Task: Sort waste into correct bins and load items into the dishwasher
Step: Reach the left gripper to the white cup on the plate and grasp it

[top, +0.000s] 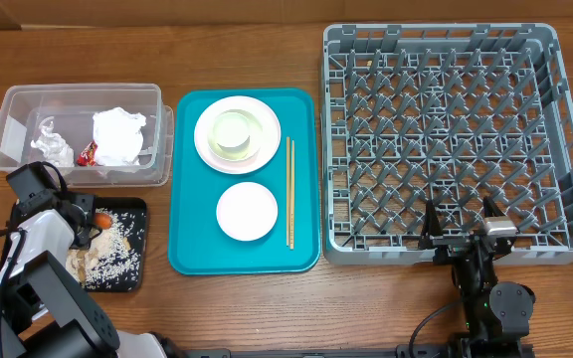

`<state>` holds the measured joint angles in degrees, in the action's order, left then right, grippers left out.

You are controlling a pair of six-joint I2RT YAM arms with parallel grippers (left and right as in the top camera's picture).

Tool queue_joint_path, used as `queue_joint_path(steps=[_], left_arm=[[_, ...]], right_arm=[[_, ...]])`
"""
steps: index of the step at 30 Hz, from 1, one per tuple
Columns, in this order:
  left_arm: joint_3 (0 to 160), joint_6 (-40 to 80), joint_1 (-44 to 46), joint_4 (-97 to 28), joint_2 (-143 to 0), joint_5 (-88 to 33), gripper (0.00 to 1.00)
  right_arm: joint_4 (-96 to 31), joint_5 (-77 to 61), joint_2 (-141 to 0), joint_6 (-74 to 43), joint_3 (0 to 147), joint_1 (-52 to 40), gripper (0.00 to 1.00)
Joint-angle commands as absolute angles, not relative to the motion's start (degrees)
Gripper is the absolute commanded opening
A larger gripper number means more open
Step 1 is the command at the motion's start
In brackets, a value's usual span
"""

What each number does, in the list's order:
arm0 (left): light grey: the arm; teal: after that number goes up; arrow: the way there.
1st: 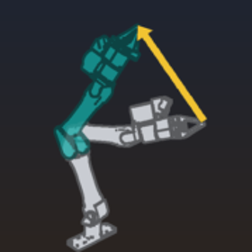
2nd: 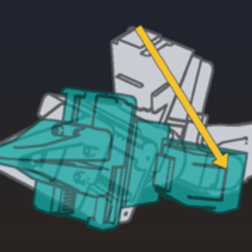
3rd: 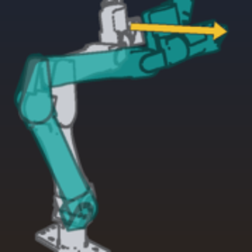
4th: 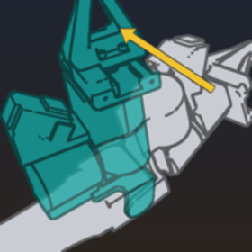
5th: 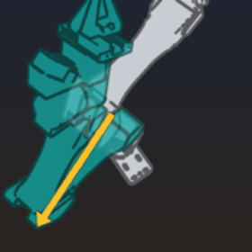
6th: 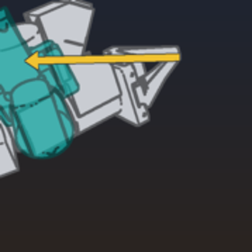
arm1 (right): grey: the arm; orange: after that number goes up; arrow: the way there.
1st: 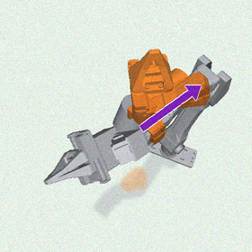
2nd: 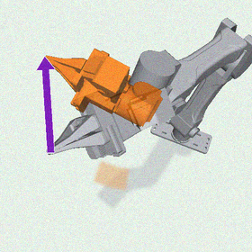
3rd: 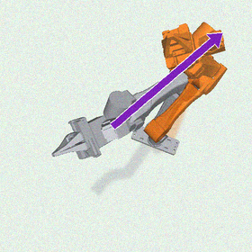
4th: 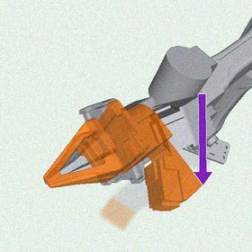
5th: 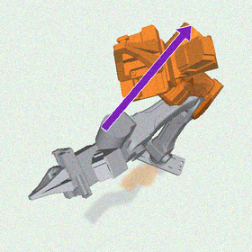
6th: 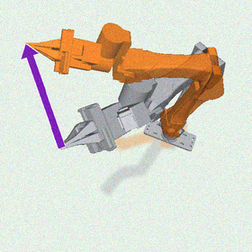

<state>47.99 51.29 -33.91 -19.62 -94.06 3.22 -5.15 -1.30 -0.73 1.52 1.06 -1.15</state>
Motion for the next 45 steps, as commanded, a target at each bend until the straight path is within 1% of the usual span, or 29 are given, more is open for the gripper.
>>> queue_joint_path(steps=[1,7,10,12,15,18,24,26,28,29,30,32,36,37,41,45], left_arm=[[50.6,45.2,-34.2,-21.1,-89.4,3.0,0.62],[54.9,41.8,-34.0,-26.5,-81.5,2.9,0.61],[58.4,37.8,-33.1,-29.6,-76.8,-0.2,0.60],[60.5,34.7,-32.0,-31.2,-75.2,-3.6,0.57],[64.4,30.5,-29.1,-35.1,-74.5,-7.5,0.55],[69.9,28.1,-23.8,-40.7,-75.0,-7.2,0.54],[79.8,25.7,-10.8,-46.0,-77.7,-7.0,0.53],[82.9,25.7,-4.3,-46.3,-79.8,-7.0,0.52],[83.6,25.7,-0.5,-45.9,-81.4,-6.7,0.52],[83.6,25.7,3.1,-45.1,-83.7,-4.8,0.50],[83.6,25.7,4.6,-44.9,-85.2,-3.1,0.49],[83.6,25.7,6.7,-44.8,-88.1,-1.1,0.49],[83.6,25.7,8.0,-44.3,-94.1,-1.3,0.47],[83.6,25.7,7.9,-44.0,-97.1,-1.3,0.49],[83.6,25.7,7.9,-42.9,-100.6,-1.3,0.50],[83.6,25.3,7.9,-41.7,-102.7,-0.4,0.45]], right_arm=[[-4.7,-1.6,-0.2,1.5,0.4,-1.0,1.00],[-4.7,-1.6,-0.2,1.5,0.4,-1.0,1.00],[-4.7,-1.6,-0.2,1.5,0.4,-1.0,1.00],[-4.7,-1.6,-0.2,1.5,0.4,-1.0,1.00],[-4.7,-1.6,-0.2,1.5,0.4,-1.0,1.00],[-4.7,-1.6,-0.2,1.5,0.4,-1.0,1.00],[-4.7,-1.6,-0.2,1.5,0.4,-1.0,1.00],[-4.7,-1.6,-0.2,1.5,0.4,-1.0,1.00],[-4.7,-1.6,-0.2,1.5,0.4,-1.0,1.00],[-4.7,-1.6,-0.2,1.5,0.4,-1.0,1.00],[-4.7,-1.6,-0.2,1.5,0.4,-1.0,1.00],[-4.7,-1.6,-0.2,1.5,0.4,-1.0,1.00],[-4.7,-1.6,-0.2,1.5,0.4,-1.0,1.00],[-4.7,-1.6,-0.2,1.5,0.4,-1.0,1.00],[-4.7,-1.6,-0.2,1.5,0.4,-1.0,1.00],[-4.7,-1.6,-0.2,1.5,0.4,-1.0,1.00]])
